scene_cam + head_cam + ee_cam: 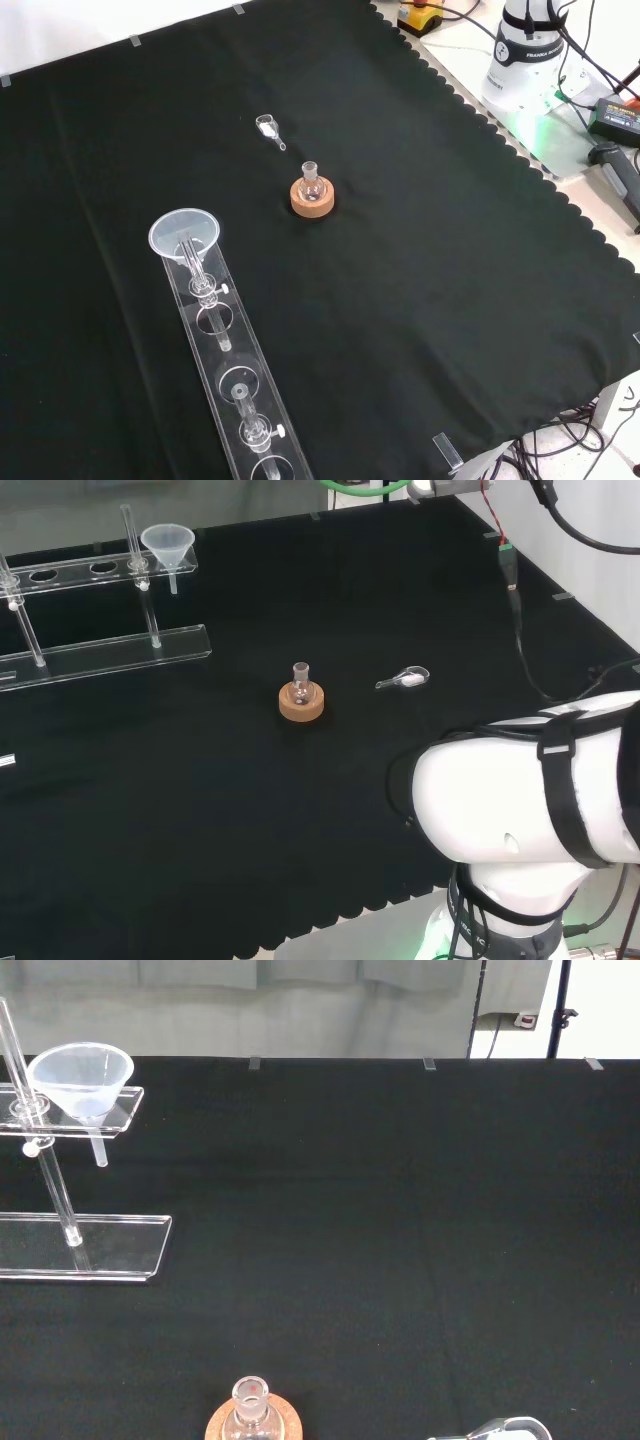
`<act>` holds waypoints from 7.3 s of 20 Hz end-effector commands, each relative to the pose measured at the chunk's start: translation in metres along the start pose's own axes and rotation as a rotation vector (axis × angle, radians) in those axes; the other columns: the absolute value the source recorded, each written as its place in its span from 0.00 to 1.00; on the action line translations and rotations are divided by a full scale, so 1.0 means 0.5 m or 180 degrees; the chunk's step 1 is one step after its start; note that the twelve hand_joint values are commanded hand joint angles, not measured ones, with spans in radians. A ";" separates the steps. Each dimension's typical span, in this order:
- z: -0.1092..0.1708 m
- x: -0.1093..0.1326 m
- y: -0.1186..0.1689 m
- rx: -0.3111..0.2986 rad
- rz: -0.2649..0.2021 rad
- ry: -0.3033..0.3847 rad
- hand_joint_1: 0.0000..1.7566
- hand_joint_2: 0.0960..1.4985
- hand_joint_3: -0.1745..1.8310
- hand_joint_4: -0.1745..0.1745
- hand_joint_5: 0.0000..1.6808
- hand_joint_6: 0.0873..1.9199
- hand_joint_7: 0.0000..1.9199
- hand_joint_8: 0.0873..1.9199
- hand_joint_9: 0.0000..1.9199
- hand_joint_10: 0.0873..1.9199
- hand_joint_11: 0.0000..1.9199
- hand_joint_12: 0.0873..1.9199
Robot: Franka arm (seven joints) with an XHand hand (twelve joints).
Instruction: Pick up the funnel from the transparent funnel stand.
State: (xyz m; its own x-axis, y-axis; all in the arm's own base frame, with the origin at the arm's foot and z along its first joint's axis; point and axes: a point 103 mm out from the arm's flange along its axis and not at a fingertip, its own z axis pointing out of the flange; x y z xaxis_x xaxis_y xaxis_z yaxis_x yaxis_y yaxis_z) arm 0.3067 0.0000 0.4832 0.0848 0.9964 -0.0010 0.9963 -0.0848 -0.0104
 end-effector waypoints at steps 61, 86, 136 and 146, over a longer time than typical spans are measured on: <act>0.357 0.388 0.575 0.0101 -0.0907 0.0375 0.11 0.48 0.11 0.51 0.00 0.00 0.00 0.00 0.00 0.00 0.00 0.04; 0.528 0.422 0.671 0.0748 -0.0901 0.0303 0.11 0.48 0.10 0.52 0.00 0.00 0.00 0.00 0.00 0.00 0.00 0.00; 0.548 0.385 0.751 -0.0627 -0.0708 -0.0413 0.47 0.53 0.10 0.00 0.37 0.46 0.61 0.65 0.87 0.50 0.97 0.57; 0.498 0.390 0.732 -0.1514 -0.0779 -0.0536 0.65 0.43 0.30 0.58 0.86 0.10 0.87 0.42 1.00 0.42 1.00 0.61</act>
State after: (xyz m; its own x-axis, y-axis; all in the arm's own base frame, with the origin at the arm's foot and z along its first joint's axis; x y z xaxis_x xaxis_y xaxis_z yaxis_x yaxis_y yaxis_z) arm 0.6900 0.1611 0.2023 -0.1228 0.9754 -0.1831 0.9441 0.1717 0.2814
